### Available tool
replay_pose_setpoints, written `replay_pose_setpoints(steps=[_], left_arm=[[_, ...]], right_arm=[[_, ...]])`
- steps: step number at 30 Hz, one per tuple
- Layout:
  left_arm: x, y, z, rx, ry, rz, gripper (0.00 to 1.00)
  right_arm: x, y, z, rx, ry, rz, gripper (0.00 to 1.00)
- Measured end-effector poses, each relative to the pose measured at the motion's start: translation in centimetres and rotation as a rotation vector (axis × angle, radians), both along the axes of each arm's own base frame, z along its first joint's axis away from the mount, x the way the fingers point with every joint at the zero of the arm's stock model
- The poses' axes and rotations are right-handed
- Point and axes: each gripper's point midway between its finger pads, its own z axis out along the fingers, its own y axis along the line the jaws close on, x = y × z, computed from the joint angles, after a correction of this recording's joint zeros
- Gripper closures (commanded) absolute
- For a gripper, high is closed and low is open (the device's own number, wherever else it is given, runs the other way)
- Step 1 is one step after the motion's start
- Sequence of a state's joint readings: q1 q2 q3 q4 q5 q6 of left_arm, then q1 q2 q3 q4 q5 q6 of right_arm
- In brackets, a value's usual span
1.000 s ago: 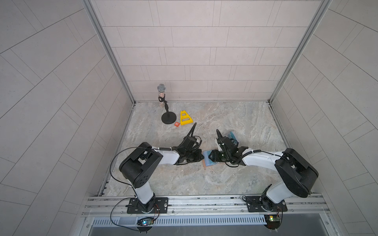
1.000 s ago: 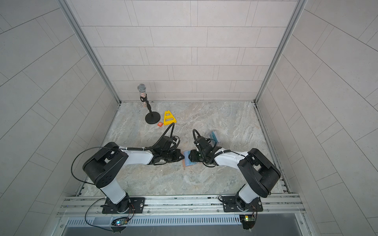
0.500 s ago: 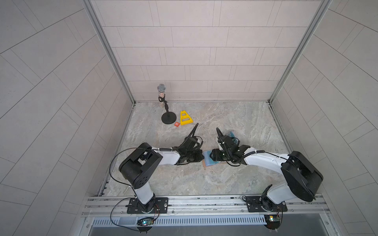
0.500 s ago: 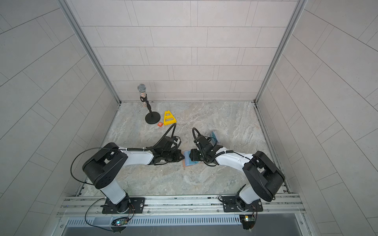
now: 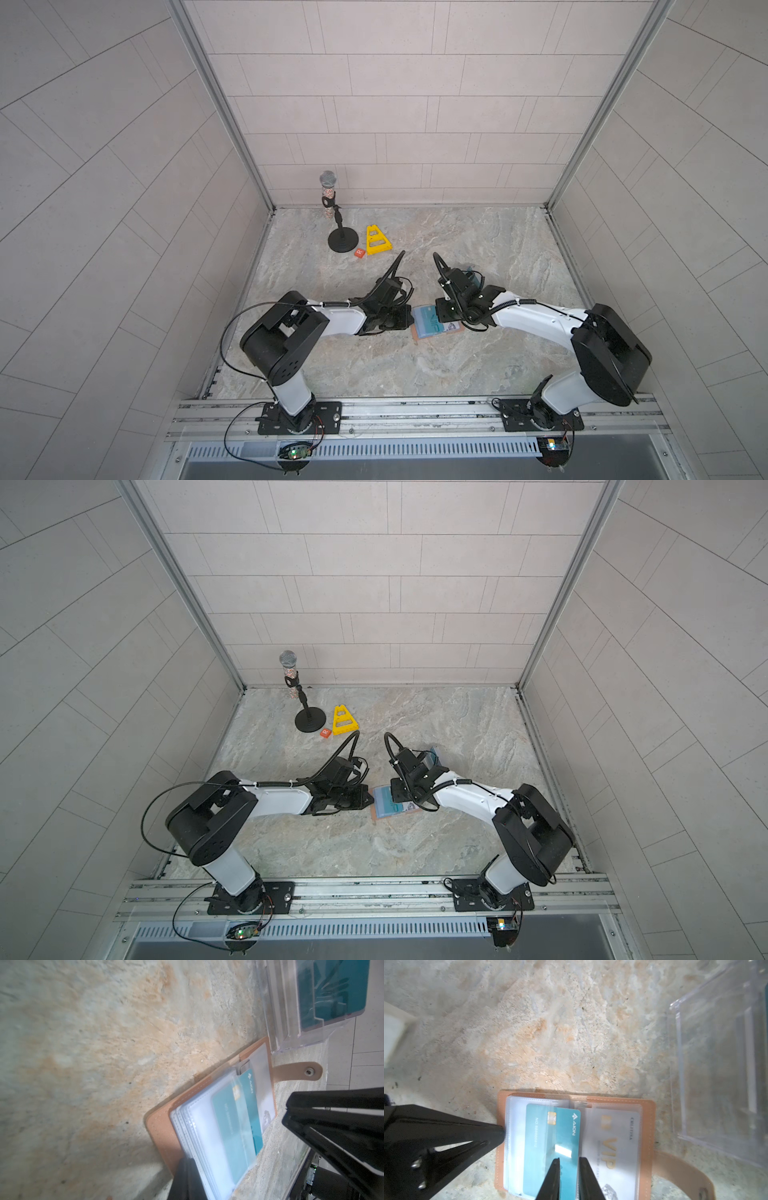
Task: Insert credit cards into a card holder
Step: Insert the credit card into the card slot.
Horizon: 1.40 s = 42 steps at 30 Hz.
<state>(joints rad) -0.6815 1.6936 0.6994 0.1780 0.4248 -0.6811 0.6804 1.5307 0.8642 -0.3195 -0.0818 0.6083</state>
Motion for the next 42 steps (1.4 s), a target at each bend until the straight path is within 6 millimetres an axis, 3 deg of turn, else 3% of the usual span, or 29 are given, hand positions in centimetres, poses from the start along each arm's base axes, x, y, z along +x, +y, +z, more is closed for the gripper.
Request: replay_pose_setpoints(steps=[18, 42], left_arm=[[0.0, 0.1, 0.0, 0.006, 0.002, 0.001, 1.0], [0.0, 0.1, 0.0, 0.01, 0.005, 0.002, 1.0]], right_arm=[[-0.3, -1.7, -3.0, -0.132, 0.047, 0.002, 0.9], [-0.6, 1.1, -3.1, -0.014, 0.076, 0.055, 0.9]])
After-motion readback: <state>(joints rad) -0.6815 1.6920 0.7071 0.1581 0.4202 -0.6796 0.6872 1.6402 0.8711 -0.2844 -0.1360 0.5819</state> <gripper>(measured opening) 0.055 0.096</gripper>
